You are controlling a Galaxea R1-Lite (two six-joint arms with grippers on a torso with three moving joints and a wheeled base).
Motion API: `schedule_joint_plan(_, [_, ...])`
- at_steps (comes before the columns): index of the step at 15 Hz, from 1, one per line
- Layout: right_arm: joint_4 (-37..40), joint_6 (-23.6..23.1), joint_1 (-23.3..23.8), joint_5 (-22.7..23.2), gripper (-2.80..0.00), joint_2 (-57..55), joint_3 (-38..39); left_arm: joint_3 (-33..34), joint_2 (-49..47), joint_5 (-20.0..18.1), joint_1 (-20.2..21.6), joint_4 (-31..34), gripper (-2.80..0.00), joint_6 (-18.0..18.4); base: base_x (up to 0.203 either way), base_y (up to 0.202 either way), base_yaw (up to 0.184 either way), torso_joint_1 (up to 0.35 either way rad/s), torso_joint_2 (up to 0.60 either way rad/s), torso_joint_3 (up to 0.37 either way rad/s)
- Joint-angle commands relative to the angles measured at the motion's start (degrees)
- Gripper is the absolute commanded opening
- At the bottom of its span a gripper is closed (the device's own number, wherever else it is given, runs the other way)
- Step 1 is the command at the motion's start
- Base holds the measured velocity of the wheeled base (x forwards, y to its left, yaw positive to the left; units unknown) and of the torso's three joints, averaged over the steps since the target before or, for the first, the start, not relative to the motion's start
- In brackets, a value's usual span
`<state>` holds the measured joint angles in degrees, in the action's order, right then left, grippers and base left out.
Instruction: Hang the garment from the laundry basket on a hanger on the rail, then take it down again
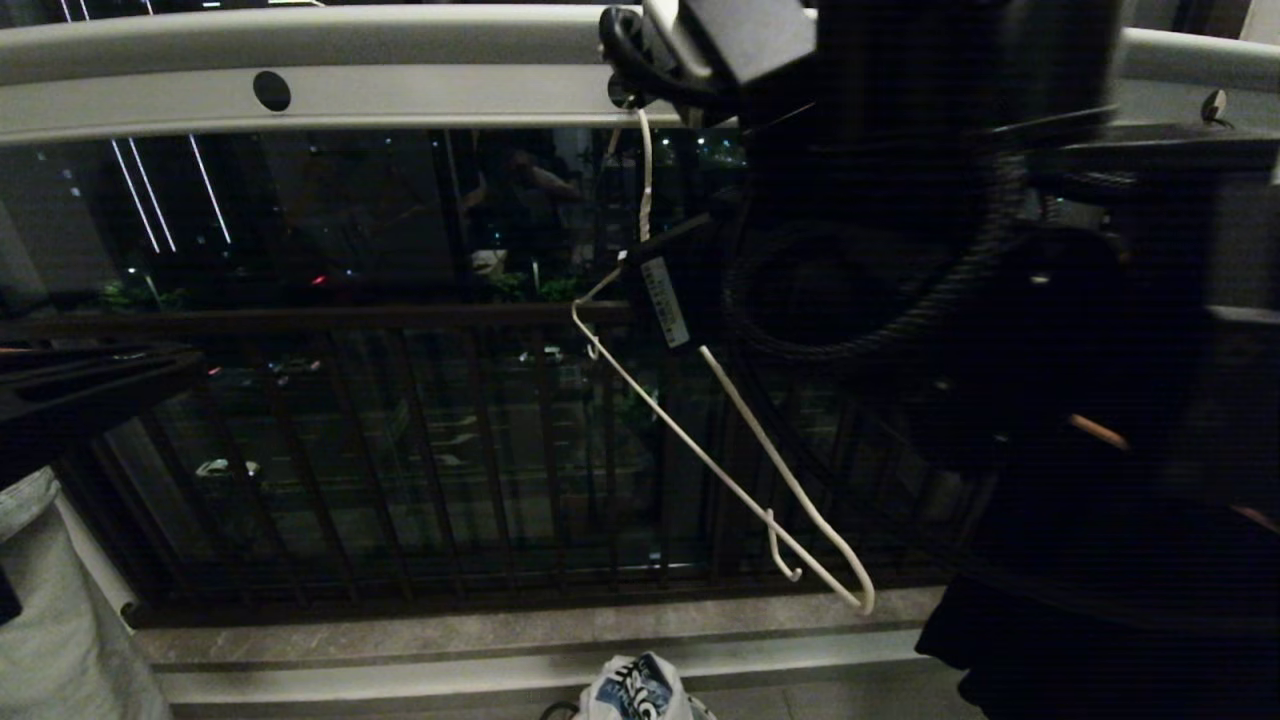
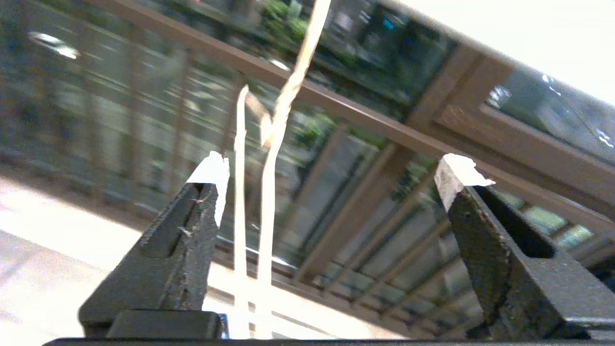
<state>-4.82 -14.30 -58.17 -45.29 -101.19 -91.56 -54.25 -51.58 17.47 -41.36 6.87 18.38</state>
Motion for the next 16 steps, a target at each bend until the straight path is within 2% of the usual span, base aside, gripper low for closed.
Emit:
schedule_joint_plan(1, [0.0,-0.2,-3.2,-0.2,0.00,9.0,4.4,0.5,-2.4,0.2,0.1,0.0,-2.80,0.1,0.000,0.000,0.000,0.000,0.00,0.000])
schedule_joint_plan(4, [0.0,-0.2,-4.4,0.1,0.00,15.7,9.7,0.6,-3.8,0.2,0.1,0.0,-2.80,-0.1,0.000,0.000,0.000,0.000,0.00,0.000])
schedule_joint_plan(5, [0.0,-0.2,-4.4,0.4,-2.80,16.7,11.7,1.2,-4.1,0.2,0.0,0.0,-2.80,-0.1,0.000,0.000,0.000,0.000,0.00,0.000])
schedule_joint_plan(8, [0.0,-0.2,-2.6,1.3,-2.80,19.4,12.8,2.6,-5.1,0.2,0.1,-0.2,-2.80,-0.4,0.000,0.000,0.000,0.000,0.00,0.000])
schedule_joint_plan(11, [0.4,-0.3,5.5,2.1,-2.80,23.5,15.5,3.4,-2.9,0.2,0.3,-0.2,-2.80,-2.3,0.000,0.000,0.000,0.000,0.00,0.000])
schedule_joint_plan(13, [0.5,-0.5,10.6,3.6,-2.80,30.2,20.4,4.1,0.1,0.8,0.7,-0.1,-2.80,-3.0,0.000,0.000,0.000,0.000,0.00,0.000])
schedule_joint_plan(14, [0.5,-0.7,13.4,4.0,-2.80,33.9,23.3,5.4,2.5,1.2,2.2,-0.1,-2.80,-3.6,0.000,0.000,0.000,0.000,0.00,0.000])
schedule_joint_plan(16, [0.5,-1.0,20.6,4.4,-2.80,41.6,29.8,8.9,7.9,1.5,9.2,-0.1,-2.80,-4.6,0.000,0.000,0.000,0.000,0.00,0.000])
